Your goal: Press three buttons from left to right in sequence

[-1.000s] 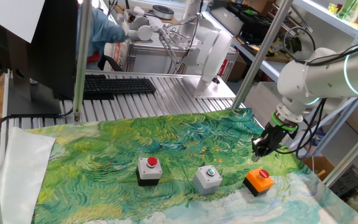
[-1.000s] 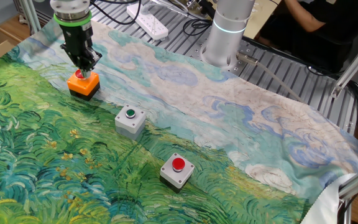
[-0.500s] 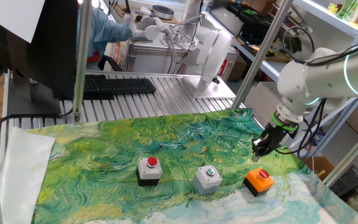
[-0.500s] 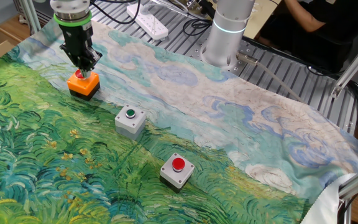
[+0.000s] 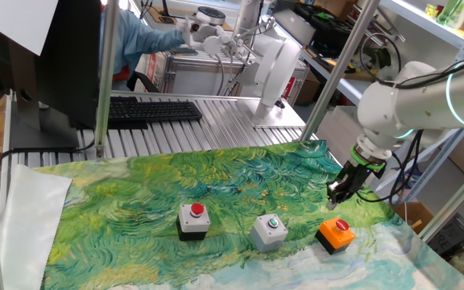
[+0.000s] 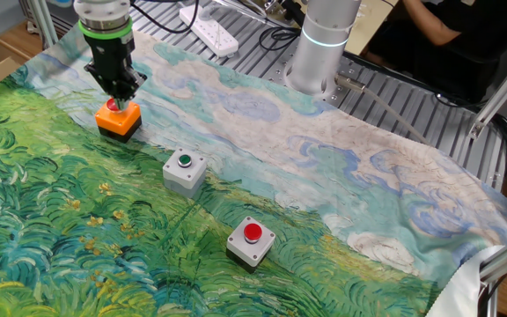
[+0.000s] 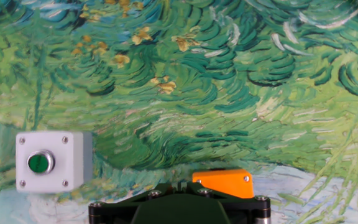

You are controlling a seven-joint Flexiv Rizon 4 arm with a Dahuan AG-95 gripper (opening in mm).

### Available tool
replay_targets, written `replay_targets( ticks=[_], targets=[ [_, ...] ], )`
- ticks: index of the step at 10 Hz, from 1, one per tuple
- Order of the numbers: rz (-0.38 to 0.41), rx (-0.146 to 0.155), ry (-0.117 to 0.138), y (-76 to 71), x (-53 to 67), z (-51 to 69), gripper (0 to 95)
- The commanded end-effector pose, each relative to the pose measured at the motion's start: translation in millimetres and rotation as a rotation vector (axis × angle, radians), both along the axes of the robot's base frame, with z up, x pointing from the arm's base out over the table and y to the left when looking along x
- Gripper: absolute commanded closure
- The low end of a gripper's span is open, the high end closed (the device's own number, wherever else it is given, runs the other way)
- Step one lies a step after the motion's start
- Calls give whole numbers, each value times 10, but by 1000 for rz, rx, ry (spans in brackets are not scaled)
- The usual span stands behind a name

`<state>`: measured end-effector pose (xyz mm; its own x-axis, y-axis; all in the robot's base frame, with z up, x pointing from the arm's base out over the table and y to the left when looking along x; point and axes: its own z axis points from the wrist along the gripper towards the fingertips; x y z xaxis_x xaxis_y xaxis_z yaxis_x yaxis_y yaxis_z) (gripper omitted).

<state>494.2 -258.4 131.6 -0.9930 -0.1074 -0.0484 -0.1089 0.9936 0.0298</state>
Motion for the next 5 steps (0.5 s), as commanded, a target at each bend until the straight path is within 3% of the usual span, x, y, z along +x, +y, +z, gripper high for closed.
replay_targets(
  ticks=[1,2,5],
  targets=[
    [-12,-9,12,-12,21,-13,950],
    [-12,-9,21,-12,21,-13,950],
    [-5,-1,16,-12,21,-13,950]
  ],
)
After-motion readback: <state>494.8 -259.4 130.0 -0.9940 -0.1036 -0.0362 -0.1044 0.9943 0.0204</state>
